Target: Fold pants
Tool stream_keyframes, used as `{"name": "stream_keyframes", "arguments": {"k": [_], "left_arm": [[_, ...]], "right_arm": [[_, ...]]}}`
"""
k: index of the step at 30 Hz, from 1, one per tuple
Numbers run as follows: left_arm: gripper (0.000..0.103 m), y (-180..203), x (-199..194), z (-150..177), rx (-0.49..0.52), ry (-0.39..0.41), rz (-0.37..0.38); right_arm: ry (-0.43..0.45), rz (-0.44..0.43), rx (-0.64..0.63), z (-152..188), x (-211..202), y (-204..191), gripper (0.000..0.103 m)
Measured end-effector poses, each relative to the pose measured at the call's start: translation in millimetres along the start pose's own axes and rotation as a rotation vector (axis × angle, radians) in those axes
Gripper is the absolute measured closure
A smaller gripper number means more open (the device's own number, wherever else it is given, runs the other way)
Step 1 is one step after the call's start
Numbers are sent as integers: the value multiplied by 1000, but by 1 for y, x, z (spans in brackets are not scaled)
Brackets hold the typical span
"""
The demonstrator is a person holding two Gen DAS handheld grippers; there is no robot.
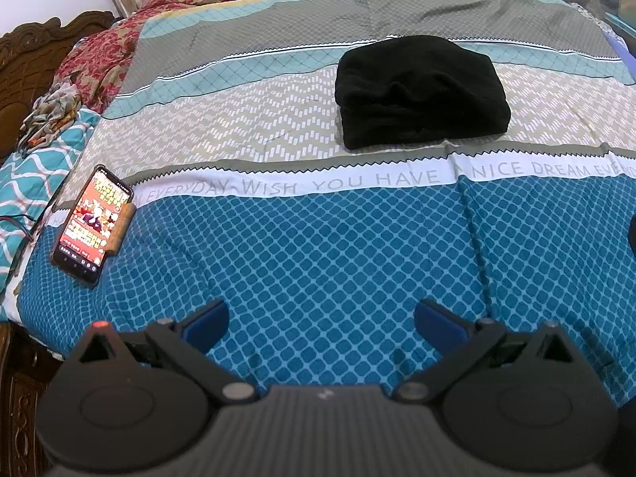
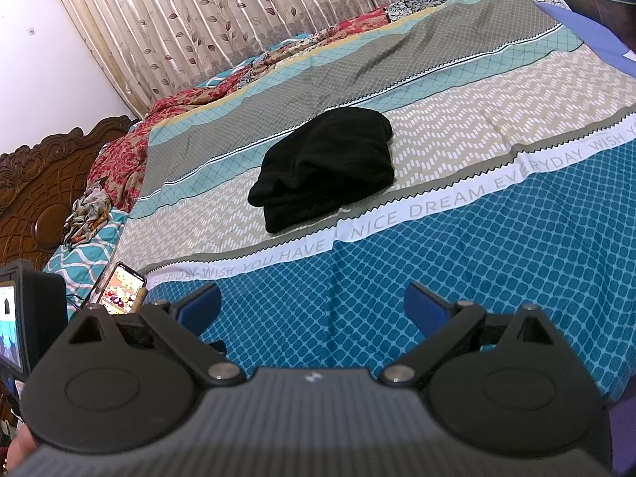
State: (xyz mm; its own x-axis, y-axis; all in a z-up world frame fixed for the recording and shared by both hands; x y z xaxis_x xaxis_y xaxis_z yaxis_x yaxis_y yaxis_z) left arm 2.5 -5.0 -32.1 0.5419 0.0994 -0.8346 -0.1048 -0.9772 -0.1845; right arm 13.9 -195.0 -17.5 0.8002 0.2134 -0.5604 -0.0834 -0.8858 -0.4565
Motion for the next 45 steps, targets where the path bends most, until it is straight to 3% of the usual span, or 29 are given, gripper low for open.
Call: {"name": "stream_keyframes", "arguments": {"k": [45], "left_arm": [[0,3,-1,-3,5,-2,-1]], "right_arm": [[3,2,1,0,-1,0,3]]}}
Point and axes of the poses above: each gripper's, at about its wrist camera, not at the fingertips, and x roughly the way its jaws point, y to its right, z to its underside, the point moved 6 cm from there along x, roughly the way its jaws point, and after that the axes turned 2 degrees about -y, right-handed, at the moved point
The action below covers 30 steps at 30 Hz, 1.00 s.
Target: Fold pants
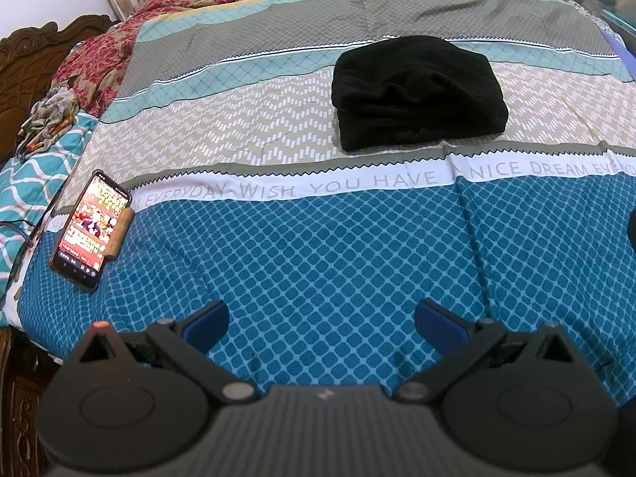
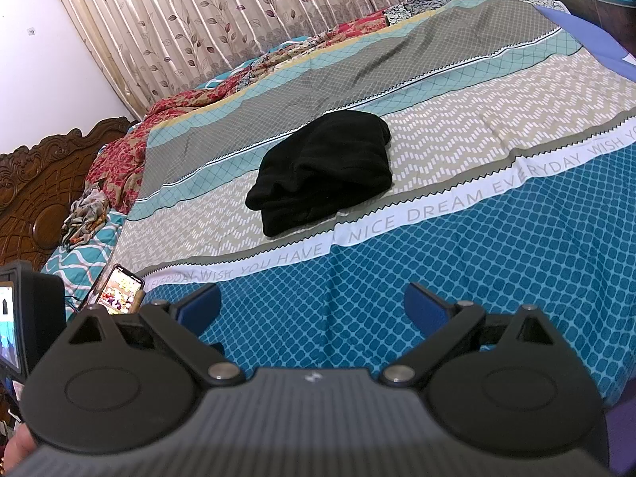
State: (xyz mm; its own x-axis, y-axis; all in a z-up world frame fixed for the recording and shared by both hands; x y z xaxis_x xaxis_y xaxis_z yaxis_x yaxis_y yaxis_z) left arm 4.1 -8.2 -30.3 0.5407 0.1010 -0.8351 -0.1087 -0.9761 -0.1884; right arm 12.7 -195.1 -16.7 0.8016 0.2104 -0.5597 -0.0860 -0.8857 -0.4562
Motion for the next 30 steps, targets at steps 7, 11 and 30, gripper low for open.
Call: {"name": "stream_keyframes", "arguments": {"k": [7,11,30], "left_arm": [[0,0,0,0,0,0,0],[0,1,0,0,0,-1,0],[0,2,1,1,11,0,3]], "right_arm": [[-1,0,1,0,0,0,3],[-1,0,1,-1,0,1,3],[-1,-2,7,-2,0,1,3]]}}
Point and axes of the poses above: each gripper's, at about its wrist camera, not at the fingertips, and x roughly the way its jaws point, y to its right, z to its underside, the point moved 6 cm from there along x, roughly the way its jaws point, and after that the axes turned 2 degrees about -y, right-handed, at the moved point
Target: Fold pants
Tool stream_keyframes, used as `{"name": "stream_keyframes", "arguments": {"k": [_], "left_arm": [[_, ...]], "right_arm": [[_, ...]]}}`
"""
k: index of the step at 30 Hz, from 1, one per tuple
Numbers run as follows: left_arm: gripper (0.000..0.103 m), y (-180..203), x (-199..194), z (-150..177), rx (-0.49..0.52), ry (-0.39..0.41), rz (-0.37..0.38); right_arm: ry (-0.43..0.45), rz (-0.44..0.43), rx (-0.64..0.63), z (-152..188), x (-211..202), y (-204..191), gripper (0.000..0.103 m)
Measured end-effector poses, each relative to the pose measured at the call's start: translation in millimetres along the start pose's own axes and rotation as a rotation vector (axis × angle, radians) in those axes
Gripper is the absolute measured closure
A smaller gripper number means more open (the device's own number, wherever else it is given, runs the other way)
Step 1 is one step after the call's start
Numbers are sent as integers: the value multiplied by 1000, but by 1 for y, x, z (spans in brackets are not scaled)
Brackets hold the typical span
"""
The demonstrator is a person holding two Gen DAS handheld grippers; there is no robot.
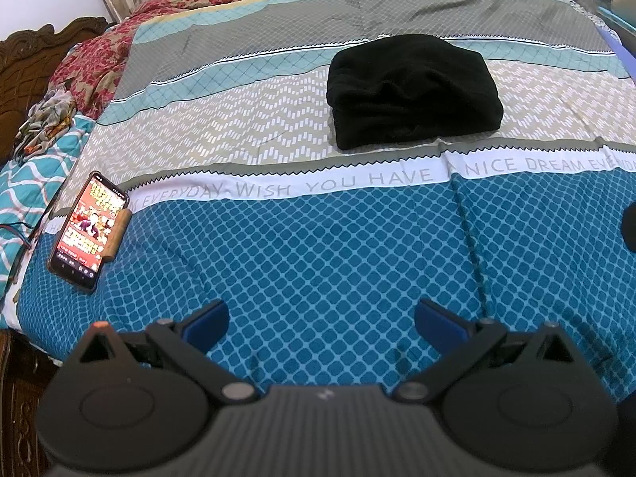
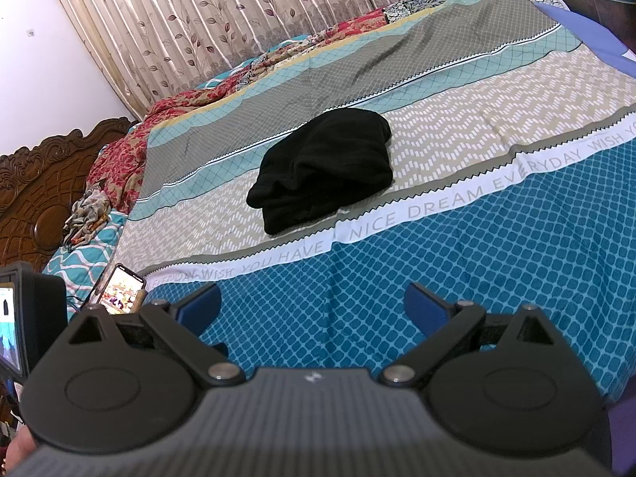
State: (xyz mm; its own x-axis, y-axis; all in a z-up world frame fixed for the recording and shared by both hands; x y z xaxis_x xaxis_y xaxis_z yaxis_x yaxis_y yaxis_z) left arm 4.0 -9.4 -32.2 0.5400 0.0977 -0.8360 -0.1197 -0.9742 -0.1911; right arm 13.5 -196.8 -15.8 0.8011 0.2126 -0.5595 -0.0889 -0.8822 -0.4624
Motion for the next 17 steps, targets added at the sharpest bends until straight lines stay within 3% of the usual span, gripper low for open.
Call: {"name": "stream_keyframes", "arguments": {"k": [17], "left_arm": [[0,2,-3,-1,13,14,40]], "right_arm": [[21,-20,-17,-1,-4,-7,3]]}}
Point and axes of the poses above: each gripper's, at about its wrist camera, not at the fingertips, and x roughly the way its jaws point, y to its right, z to its underside, the point moved 6 cm from there along x, roughly the way its jaws point, and after that the axes turned 2 degrees about -y, right-handed, at the moved point
